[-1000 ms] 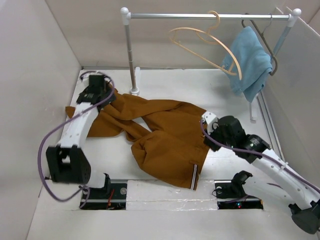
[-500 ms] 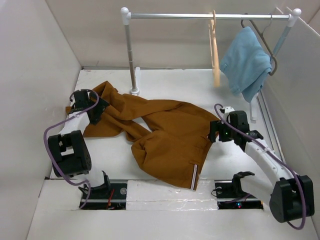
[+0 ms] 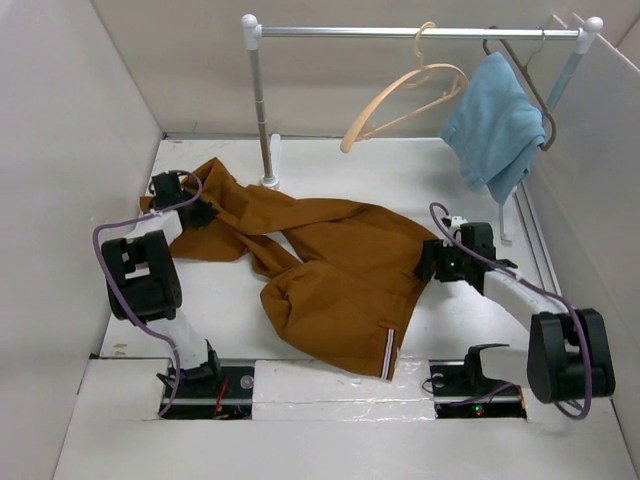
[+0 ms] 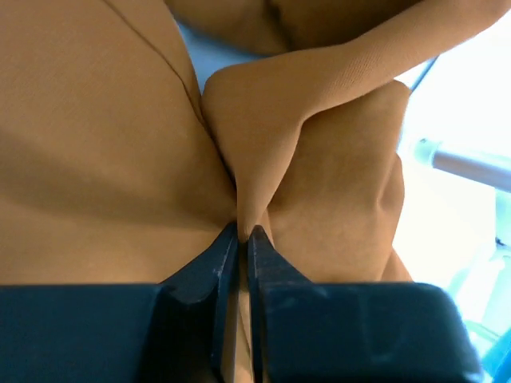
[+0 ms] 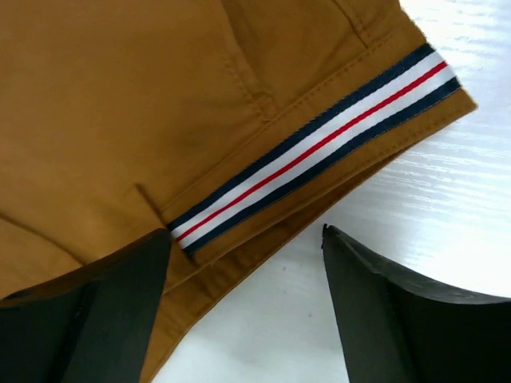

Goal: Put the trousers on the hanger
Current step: Fold the trousers

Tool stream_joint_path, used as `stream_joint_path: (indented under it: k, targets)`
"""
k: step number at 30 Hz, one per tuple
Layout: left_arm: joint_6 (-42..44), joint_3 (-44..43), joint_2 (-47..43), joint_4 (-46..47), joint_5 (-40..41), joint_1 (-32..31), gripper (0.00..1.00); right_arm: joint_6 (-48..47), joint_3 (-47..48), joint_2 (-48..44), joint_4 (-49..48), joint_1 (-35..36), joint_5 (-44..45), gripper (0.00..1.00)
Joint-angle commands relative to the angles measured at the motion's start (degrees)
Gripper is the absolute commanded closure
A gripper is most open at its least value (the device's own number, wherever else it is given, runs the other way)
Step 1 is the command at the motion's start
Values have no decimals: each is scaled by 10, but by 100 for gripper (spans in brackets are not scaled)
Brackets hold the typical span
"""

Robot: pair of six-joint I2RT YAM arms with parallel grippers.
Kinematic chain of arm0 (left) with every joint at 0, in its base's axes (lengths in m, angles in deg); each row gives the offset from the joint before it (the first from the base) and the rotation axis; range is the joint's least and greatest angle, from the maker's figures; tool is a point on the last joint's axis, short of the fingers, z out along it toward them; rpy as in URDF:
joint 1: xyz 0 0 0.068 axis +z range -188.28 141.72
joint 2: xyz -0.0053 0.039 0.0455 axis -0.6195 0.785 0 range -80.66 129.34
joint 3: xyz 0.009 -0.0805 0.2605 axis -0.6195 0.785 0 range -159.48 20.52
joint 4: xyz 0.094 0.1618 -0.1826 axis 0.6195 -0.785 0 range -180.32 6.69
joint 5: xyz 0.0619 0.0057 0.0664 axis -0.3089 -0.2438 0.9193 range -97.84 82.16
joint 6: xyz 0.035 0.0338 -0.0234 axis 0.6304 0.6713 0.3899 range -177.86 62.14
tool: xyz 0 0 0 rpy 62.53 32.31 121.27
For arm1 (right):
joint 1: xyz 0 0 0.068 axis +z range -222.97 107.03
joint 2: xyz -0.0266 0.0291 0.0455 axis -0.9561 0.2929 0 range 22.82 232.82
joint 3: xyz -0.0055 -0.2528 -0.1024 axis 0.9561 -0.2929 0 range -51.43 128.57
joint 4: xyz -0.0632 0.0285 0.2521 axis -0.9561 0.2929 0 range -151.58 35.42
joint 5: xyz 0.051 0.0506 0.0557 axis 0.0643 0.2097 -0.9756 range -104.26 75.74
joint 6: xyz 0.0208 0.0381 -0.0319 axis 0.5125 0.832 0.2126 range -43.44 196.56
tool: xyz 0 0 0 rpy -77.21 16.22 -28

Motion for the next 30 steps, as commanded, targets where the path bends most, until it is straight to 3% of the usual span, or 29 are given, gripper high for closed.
stream_joint_path:
  k: [1,4,6,9,12,16,17,18,19,20,21,25,30]
  targets:
    - [24,-59,-12,2,26,1,100,14,24,36,-58,-5,-8,20]
    - [39,-68,-46,-38,65,1,100,21,39,61,-74,-12,7,79]
    - [45,-61,-80,-92,126,1,100,18,51,58,-48,-35,23,100]
    - [58,1,-211,-148,188,1,100,-5,64,0,-11,-91,101,100]
    - [61,16,-275,-194,204,-15,100,-18,84,-1,3,-110,146,100]
    - [78,-4,-339,-298,242,-51,100,-35,180,37,8,-121,157,100]
    - [81,-11,-340,-311,248,-57,100,-46,192,41,13,-107,143,99]
    - [84,-14,-344,-319,238,-57,100,-52,199,35,22,-85,130,90]
    - [81,-9,-356,-319,232,-57,100,-91,195,12,41,-16,103,43]
    - [79,2,-357,-300,229,-57,100,-91,172,3,68,12,97,25]
    - [79,2,-357,-300,227,-57,100,-91,172,3,69,12,97,25]
    - [72,-1,-333,-285,233,-57,100,-60,56,-2,7,-4,-40,14]
    - [72,-6,-322,-259,224,-57,100,-30,26,71,-74,12,-71,11]
